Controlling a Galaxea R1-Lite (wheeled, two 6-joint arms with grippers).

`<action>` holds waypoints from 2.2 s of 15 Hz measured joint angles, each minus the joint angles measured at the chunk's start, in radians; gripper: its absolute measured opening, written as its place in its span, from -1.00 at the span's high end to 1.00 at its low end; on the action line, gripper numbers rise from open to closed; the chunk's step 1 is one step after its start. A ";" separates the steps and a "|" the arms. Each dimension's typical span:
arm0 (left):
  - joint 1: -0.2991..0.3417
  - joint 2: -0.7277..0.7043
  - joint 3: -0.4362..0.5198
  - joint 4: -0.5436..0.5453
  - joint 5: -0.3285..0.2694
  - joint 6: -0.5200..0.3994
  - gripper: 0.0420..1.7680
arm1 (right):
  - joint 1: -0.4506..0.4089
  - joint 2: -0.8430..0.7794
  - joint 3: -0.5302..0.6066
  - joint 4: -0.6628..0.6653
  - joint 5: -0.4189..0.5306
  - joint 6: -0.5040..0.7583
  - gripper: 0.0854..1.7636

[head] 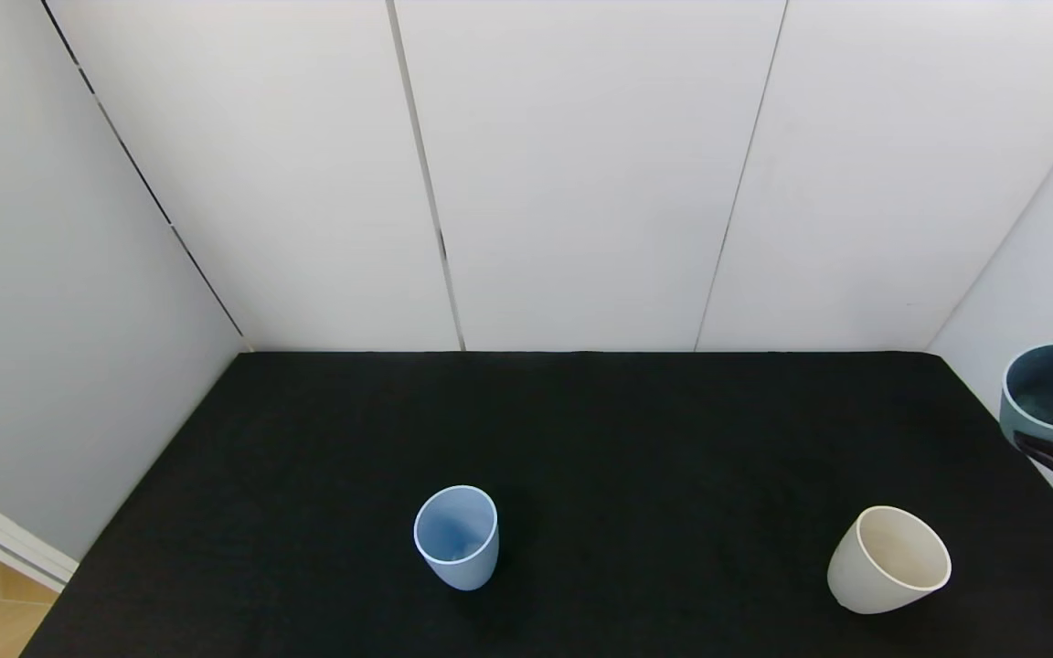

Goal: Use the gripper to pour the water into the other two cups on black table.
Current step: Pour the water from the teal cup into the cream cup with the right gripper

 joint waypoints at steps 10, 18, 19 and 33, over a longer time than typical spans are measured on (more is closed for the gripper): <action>0.000 0.000 0.000 0.000 0.000 0.000 -0.94 | 0.018 -0.028 0.099 0.000 0.000 -0.206 -0.29; 0.000 0.000 0.000 0.000 0.000 0.000 -0.94 | 0.029 -0.046 0.091 0.051 -0.006 -0.325 -0.29; 0.000 0.000 0.000 0.000 0.000 0.000 -0.94 | 0.029 -0.049 0.097 0.051 -0.006 -0.354 -0.29; 0.000 0.000 0.000 0.000 0.000 0.000 -0.94 | 0.102 -0.032 0.117 0.108 -0.171 -0.699 -0.29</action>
